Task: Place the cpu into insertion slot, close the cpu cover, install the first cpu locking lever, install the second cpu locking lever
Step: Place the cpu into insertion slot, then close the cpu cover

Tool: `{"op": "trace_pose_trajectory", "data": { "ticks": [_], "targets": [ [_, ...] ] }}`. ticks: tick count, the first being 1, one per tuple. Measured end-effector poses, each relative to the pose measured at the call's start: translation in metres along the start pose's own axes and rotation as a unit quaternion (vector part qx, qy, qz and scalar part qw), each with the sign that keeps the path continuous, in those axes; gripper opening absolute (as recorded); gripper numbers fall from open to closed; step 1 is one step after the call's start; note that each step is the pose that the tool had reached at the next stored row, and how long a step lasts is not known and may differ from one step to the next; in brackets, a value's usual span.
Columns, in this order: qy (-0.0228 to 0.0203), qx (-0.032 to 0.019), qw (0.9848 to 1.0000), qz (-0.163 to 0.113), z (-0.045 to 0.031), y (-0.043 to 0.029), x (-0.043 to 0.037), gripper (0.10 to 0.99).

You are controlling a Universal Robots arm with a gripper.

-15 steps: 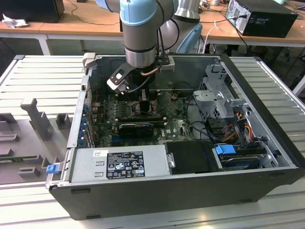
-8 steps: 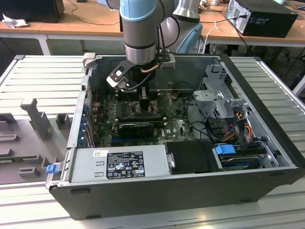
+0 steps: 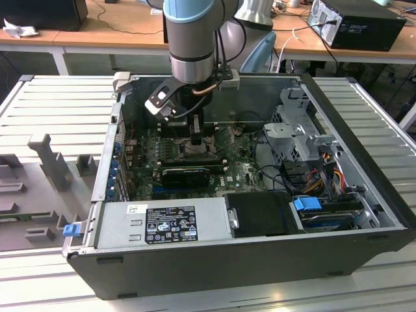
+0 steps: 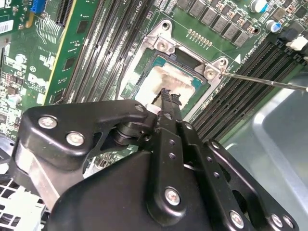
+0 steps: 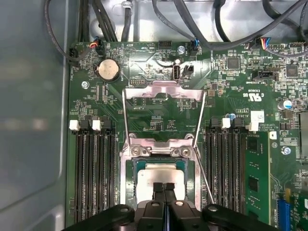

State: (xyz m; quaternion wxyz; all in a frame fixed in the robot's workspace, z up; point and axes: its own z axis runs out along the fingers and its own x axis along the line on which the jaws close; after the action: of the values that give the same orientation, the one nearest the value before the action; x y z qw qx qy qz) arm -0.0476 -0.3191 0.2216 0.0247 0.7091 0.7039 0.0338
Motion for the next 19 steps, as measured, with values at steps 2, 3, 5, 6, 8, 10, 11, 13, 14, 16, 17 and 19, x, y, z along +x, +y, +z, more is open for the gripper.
{"op": "trace_pose_trajectory", "data": {
  "ticks": [2,3,5,6,8,10,11,13,14,16,17,19],
  "targets": [
    [0.0,0.0,1.0,0.0,-0.004,0.0003,0.0001,0.106],
    [0.0,0.0,1.0,0.0,-0.0063,0.0005,0.0001,0.106],
    [0.0,0.0001,1.0,0.0,-0.0084,0.0007,0.0001,0.106],
    [0.0,0.0001,1.0,0.0,-0.01,0.0008,0.0001,0.106],
    [0.0,0.0001,1.0,0.0,-0.0127,0.001,0.0002,0.106],
    [0.0002,0.0003,1.0,0.0,-0.0144,0.0014,0.0002,0.106],
    [0.0023,0.0015,1.0,0.0,-0.0144,0.003,-0.0006,0.106],
    [0.0032,0.0032,1.0,0.001,-0.0141,0.0066,-0.0012,0.106],
    [0.0033,0.0043,1.0,0.001,-0.014,0.0083,-0.0013,0.106],
    [0.0042,0.0065,1.0,0.001,-0.0138,0.0113,-0.0014,0.106],
    [0.0051,0.0073,1.0,0.001,-0.0137,0.0123,-0.0013,0.106],
    [0.0072,0.008,0.9999,0.001,-0.0136,0.013,-0.0013,0.106]
  ]
}}
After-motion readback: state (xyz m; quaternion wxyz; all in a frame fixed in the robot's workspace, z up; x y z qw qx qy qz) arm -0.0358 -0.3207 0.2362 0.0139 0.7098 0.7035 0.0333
